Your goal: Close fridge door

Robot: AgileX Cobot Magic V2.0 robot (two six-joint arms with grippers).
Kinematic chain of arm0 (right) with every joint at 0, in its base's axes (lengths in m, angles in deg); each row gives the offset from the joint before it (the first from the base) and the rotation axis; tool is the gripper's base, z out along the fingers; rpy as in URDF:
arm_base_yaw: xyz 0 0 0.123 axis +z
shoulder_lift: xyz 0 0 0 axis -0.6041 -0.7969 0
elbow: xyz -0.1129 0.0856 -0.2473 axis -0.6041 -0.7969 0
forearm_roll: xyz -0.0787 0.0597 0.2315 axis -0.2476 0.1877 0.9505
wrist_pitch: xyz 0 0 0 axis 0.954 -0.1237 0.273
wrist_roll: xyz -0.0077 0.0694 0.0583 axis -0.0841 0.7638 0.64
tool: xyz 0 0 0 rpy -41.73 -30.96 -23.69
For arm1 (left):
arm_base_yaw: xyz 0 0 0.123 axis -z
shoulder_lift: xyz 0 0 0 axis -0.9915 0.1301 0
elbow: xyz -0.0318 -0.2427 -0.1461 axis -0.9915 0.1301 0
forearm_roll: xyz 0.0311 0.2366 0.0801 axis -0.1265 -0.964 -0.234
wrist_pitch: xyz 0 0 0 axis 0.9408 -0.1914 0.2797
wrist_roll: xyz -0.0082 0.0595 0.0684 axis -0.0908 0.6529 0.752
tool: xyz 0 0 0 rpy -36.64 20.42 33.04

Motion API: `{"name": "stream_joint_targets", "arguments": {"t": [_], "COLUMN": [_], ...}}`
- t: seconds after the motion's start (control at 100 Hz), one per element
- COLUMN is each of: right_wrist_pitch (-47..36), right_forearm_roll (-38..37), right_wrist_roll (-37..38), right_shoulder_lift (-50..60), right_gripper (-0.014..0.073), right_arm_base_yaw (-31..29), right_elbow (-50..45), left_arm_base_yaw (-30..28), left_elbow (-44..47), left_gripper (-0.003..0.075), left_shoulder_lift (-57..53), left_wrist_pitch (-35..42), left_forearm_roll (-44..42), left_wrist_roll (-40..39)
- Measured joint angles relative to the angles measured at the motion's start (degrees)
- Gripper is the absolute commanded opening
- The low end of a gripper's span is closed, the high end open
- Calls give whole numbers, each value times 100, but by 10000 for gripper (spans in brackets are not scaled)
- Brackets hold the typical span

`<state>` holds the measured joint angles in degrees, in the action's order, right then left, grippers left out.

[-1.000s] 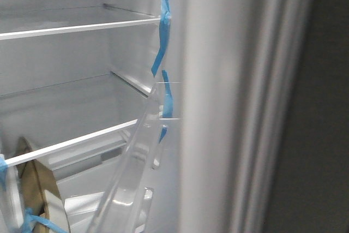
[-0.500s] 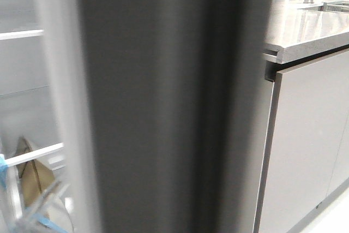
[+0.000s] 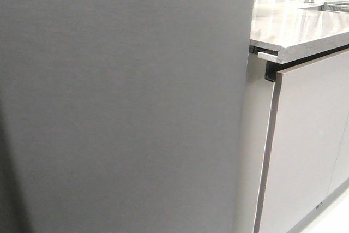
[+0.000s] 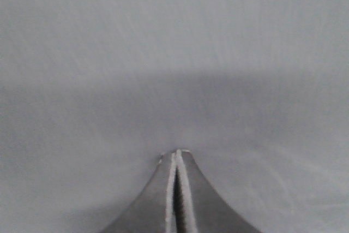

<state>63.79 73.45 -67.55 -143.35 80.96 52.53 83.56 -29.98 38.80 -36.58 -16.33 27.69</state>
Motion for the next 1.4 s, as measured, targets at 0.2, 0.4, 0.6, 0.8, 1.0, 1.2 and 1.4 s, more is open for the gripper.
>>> {"name": "stream_joint_targets", "arguments": {"t": [0.2, 0.4, 0.6, 0.8, 1.0, 1.2, 1.4], "right_wrist_pitch": [-326, -443, -1126, -1356, -1491, -1386, -1136], "right_forearm_roll": [-14, -25, -4, -62, -872, -1041, -1296], "right_wrist_roll": [0, 0, 0, -13, -13, -13, -13], "right_shoulder_lift": [-574, -972, -1478, -1891, -1891, -1826, -1344], "right_gripper": [-76, -76, -76, -76, -76, -76, -76], "right_arm_base_yaw": [160, 171, 197, 178, 178, 69, -192], "right_elbow": [323, 587, 744, 744, 705, 678, 529], "left_arm_base_yaw": [0, 0, 0, 0, 0, 0, 0], "left_elbow": [0, 0, 0, 0, 0, 0, 0], "left_gripper": [-21, -21, -21, -21, -21, -21, -21], "left_shoulder_lift": [0, 0, 0, 0, 0, 0, 0], "left_wrist_pitch": [0, 0, 0, 0, 0, 0, 0], "left_forearm_roll": [0, 0, 0, 0, 0, 0, 0], "left_wrist_roll": [0, 0, 0, 0, 0, 0, 0]}}
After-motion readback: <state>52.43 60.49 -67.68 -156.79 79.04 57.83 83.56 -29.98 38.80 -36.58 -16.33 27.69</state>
